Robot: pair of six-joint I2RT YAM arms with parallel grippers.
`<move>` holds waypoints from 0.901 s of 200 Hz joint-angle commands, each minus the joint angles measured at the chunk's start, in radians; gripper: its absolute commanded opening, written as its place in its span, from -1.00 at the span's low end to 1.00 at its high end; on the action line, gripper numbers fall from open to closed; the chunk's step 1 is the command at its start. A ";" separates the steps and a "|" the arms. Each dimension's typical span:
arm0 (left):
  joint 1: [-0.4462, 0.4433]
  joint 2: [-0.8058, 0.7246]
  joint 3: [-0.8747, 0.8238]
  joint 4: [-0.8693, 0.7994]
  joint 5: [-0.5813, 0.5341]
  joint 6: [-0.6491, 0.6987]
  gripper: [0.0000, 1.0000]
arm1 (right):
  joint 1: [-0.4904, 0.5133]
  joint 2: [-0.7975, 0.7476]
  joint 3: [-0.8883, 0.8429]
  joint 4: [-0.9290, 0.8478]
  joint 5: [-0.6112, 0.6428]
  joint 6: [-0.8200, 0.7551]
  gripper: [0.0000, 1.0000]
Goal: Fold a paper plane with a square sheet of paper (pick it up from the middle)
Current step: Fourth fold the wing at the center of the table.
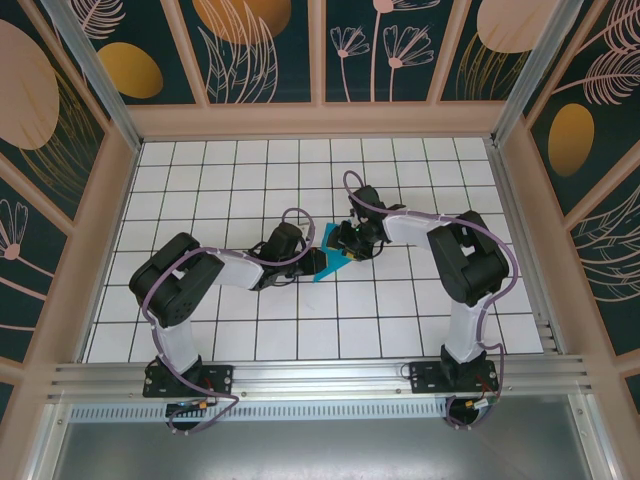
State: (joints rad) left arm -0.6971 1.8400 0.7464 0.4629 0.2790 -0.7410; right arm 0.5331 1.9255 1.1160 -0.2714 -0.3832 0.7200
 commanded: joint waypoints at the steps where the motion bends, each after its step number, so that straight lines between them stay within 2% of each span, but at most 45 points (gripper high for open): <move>1: 0.009 0.012 0.014 -0.027 -0.024 0.020 -0.69 | -0.016 0.176 -0.080 -0.109 0.284 -0.009 0.00; 97: 0.010 0.031 0.017 -0.049 -0.035 0.004 -0.69 | -0.016 0.188 -0.076 -0.109 0.272 -0.010 -0.05; 180: 0.014 0.046 0.016 -0.088 -0.060 -0.018 -0.76 | -0.016 0.175 -0.068 -0.112 0.258 -0.011 -0.07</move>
State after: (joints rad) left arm -0.6952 1.8465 0.7544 0.4477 0.2710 -0.7467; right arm 0.5331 1.9327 1.1263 -0.2901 -0.3782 0.7197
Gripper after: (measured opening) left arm 0.129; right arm 0.467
